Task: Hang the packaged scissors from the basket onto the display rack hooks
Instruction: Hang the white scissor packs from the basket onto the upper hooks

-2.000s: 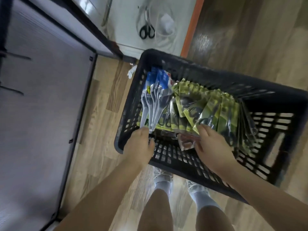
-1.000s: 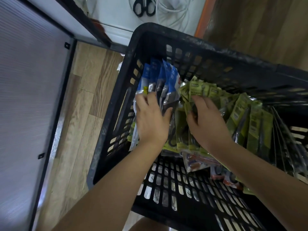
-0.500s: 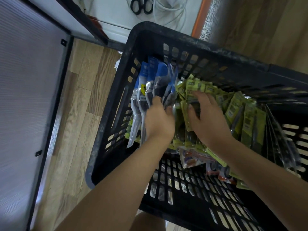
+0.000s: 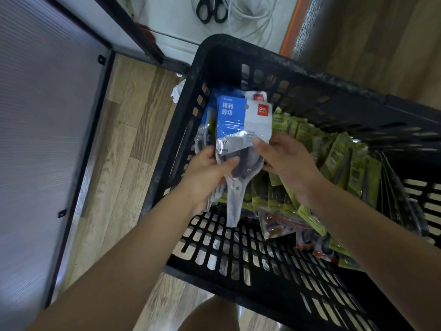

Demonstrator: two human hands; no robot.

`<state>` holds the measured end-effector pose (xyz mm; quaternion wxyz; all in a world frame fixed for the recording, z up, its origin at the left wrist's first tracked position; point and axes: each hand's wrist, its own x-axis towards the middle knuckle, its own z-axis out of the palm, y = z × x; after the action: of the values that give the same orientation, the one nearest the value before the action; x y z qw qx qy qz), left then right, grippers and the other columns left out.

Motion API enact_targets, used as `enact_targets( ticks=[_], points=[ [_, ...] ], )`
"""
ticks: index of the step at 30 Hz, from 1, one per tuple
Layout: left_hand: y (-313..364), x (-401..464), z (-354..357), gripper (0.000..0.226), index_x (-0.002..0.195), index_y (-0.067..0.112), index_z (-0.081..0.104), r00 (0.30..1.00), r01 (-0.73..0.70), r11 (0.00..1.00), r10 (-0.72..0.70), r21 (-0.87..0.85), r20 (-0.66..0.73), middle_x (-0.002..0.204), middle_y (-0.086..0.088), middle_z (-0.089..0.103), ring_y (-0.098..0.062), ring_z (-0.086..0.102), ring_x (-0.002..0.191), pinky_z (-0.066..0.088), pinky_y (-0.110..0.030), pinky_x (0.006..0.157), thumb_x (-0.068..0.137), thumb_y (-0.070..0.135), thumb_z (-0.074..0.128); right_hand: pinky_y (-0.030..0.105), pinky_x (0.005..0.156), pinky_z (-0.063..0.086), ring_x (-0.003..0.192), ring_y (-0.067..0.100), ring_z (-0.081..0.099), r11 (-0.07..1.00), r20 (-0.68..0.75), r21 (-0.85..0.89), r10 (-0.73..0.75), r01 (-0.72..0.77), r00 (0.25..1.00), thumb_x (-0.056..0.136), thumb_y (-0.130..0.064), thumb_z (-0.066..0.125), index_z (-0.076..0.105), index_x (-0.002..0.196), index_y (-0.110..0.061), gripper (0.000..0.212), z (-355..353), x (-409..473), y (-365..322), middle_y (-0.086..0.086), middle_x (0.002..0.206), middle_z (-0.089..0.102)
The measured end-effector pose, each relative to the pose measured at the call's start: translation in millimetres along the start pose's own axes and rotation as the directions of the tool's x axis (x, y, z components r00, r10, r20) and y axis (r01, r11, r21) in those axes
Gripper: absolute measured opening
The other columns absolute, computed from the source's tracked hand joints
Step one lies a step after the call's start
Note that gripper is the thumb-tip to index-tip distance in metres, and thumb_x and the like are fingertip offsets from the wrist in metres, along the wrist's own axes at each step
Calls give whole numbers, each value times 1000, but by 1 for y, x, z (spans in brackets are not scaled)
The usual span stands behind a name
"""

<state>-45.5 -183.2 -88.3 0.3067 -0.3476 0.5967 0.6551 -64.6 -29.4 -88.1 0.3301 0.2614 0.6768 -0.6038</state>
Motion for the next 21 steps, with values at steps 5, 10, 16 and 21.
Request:
enact_targets(
  ticks=[5, 10, 16, 21],
  points=[
    [-5, -1, -3, 30, 115, 14, 59, 998, 38, 999, -37, -25, 45, 97, -1, 70, -15, 69, 86, 56, -31, 82, 87, 4, 62, 38, 86, 55, 98, 23, 65, 1000, -37, 9, 20, -19, 999, 88, -21, 64, 56, 111, -9, 28, 7, 1, 5, 11, 109, 66],
    [-1, -12, -4, 28, 114, 20, 61, 992, 91, 995, -87, -45, 89, 100, -1, 72, -13, 69, 87, 55, -29, 78, 94, 36, 51, 39, 81, 57, 96, 26, 66, 998, -43, 46, 37, -35, 998, 89, -17, 64, 58, 107, -6, 22, 2, -8, 1, 13, 105, 67],
    [11, -45, -4, 15, 98, 22, 63, 998, 57, 997, -56, -49, 25, 94, 3, 71, -13, 68, 84, 55, -30, 78, 94, 32, 52, 16, 70, 53, 79, 7, 64, 1000, -69, 11, -18, 19, 997, 89, -16, 63, 61, 96, -15, 8, -13, -43, -16, -2, 89, 68],
    [42, -93, -12, 17, 91, 17, 59, 999, 7, 999, -8, -32, -36, 87, 1, 66, -9, 64, 72, 51, -40, 91, 92, 33, 56, 39, 85, 51, 93, 22, 64, 997, -102, 0, -79, 80, 992, 91, -15, 60, 59, 93, -15, 2, -30, -87, -63, 3, 96, 67]
  ],
)
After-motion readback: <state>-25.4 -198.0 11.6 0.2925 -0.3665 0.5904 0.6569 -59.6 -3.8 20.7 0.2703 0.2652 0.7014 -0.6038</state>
